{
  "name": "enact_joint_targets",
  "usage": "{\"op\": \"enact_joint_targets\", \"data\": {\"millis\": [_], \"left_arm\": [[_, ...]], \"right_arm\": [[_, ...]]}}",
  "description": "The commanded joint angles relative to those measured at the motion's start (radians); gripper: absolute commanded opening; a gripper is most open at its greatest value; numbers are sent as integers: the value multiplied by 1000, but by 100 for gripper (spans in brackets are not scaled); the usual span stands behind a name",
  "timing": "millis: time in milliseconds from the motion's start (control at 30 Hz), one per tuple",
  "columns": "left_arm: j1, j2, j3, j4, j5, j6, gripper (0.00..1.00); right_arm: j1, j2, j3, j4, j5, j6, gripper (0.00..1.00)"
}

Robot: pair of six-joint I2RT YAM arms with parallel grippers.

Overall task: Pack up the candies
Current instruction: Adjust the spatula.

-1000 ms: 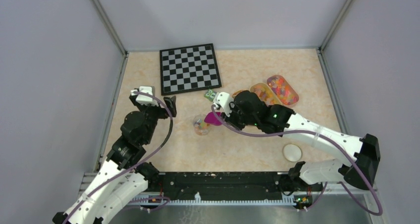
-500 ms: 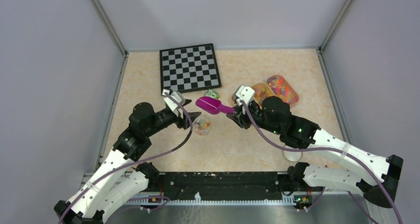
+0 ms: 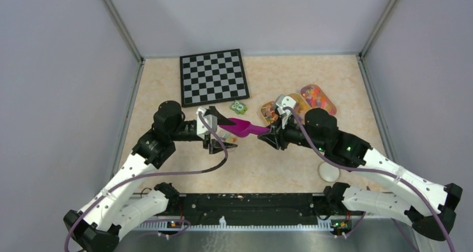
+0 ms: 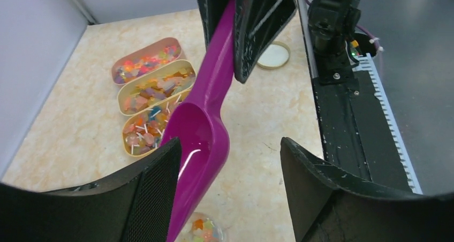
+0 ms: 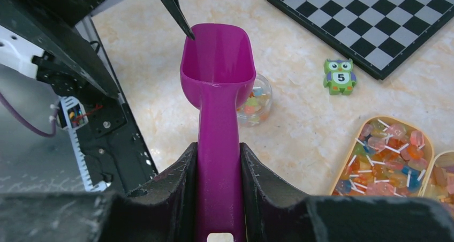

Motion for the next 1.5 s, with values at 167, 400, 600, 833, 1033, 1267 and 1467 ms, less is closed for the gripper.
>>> {"op": "enact_joint_targets", "data": {"millis": [167,400,600,833,1033,1267,1467], "left_arm": [[-4,74,37,-79,50,84,71],[-4,146,112,-137,89,135,20],[-4,194,167,-263,86,224,0],[-4,265,244,-374,100,289,0],[-4,274,238,-395,82,302,0],[-5,279,231,-443,89,388,0],[-4,271,199,-447,101,451,0]], "right_arm": [[-12,-65,8,117,-71,91,0],[-12,-67,2,95,-100,84,0],[-19,-60,35,-37,-114,15,25],[-22,-6,183,-229,-127,-95,55],[-22,79,271,-294,-185,-129,63],[-24,159,328,-337,-170,-134,60],[-56,174,368,-351,-209,-153,61]]}}
